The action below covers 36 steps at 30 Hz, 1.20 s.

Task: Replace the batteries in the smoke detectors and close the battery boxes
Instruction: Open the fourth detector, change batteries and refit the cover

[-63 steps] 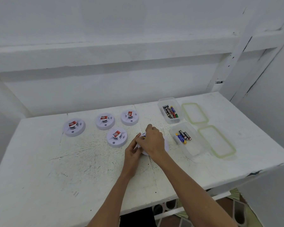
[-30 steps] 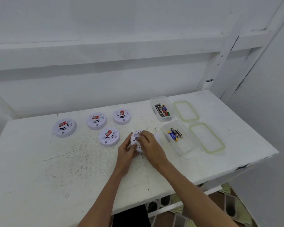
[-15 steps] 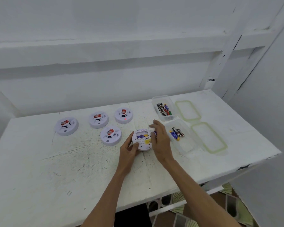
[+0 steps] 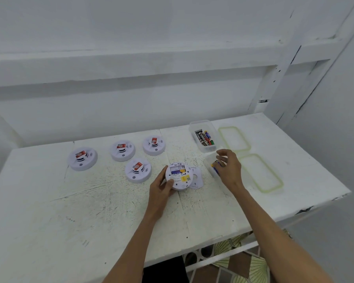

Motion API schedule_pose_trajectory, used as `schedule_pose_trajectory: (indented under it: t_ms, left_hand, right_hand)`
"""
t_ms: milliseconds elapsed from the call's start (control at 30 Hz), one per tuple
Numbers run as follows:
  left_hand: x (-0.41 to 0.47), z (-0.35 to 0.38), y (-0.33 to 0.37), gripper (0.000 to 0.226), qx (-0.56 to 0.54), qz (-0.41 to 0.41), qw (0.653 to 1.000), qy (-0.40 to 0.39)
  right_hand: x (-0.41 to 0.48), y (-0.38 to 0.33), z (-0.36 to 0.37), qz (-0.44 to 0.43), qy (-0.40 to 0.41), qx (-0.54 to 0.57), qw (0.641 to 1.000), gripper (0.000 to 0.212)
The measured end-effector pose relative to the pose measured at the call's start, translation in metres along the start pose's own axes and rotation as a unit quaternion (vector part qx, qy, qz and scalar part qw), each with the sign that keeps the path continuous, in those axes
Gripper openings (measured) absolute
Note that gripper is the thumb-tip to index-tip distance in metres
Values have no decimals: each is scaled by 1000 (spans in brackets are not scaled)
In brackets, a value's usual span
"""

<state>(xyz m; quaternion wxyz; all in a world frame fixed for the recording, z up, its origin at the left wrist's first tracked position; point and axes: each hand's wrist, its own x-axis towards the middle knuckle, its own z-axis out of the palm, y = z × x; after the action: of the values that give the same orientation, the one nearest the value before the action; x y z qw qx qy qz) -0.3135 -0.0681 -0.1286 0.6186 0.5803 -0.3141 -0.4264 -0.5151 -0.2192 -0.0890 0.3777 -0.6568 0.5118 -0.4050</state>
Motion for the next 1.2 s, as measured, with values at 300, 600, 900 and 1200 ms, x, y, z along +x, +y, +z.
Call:
schedule_pose_trajectory:
  t_ms: [300,600,900,1200]
  left_hand:
    - [1,0,-1,52,-12,0,1000,-5]
    - [0,1,2,52,-13,6,1000,-5]
    - [0,0,2,50,-13,10,1000,-1]
    - [1,-2,1,52,-16,9,1000,-8]
  right_hand:
    - [1,-4,3,-40,-2,-88,995,21]
    - [-23,-45,49,-127,-69,-155,977,9]
    - [-39,-46,65,25,-102,-109,988,19]
    - [-42,-60,70,184,-76,36,979,19]
